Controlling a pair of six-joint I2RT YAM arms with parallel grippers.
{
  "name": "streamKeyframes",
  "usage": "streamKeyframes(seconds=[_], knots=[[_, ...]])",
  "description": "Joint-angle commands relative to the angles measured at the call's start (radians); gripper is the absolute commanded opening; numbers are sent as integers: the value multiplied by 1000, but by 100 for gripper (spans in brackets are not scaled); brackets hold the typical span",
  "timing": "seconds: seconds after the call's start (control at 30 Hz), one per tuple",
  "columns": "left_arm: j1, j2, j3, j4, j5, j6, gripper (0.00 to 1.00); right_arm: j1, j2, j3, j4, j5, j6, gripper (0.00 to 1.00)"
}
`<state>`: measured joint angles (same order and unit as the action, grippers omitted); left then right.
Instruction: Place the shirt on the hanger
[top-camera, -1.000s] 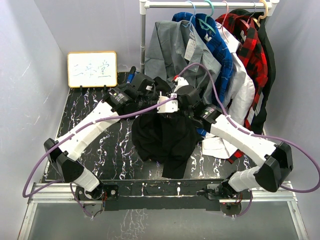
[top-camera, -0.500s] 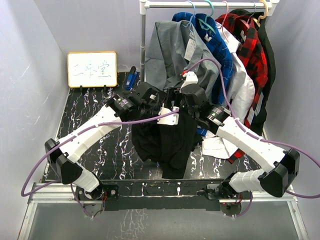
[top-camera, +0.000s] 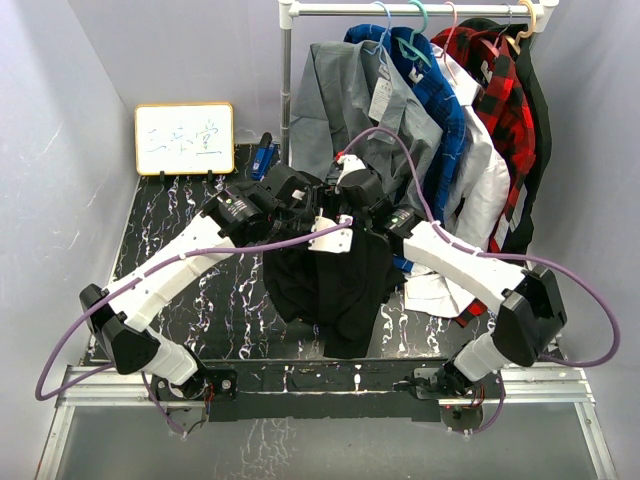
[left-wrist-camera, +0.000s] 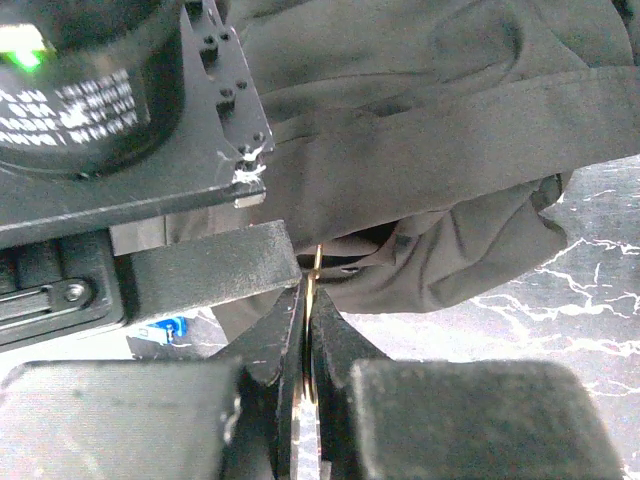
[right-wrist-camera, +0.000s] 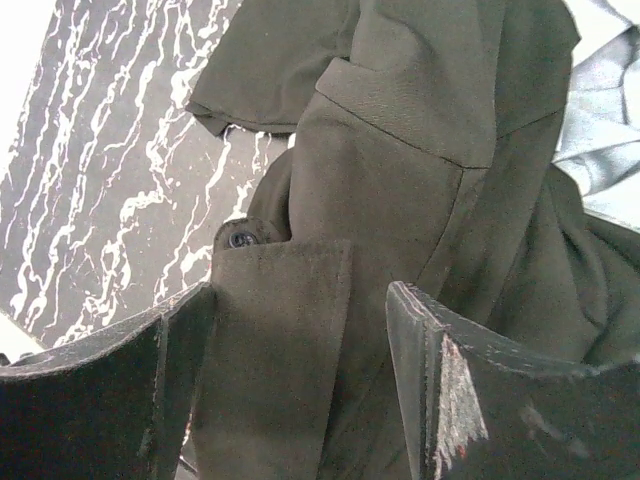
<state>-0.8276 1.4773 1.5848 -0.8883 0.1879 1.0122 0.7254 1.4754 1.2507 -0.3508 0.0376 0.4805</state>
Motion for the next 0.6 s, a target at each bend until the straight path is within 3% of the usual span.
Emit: streamKeyframes(seconds=[0.0,0.13,0.3,0.33,0.57], knots=[[-6,-44,12,18,59,0,0,5,42,60,113,-72,18,66],[-7,-44,20,17,62,-2,0,3,80,57,140,-96,31,52],[-10,-45,20,14,69,-6,0,-1,131,86,147,-128,37,7],[-10,-46,20,13,72,-8,0,-2,138,95,147,-126,36,3],[-11,-50,15,6,112,-33,0,-34,182,175,143,-106,19,0]])
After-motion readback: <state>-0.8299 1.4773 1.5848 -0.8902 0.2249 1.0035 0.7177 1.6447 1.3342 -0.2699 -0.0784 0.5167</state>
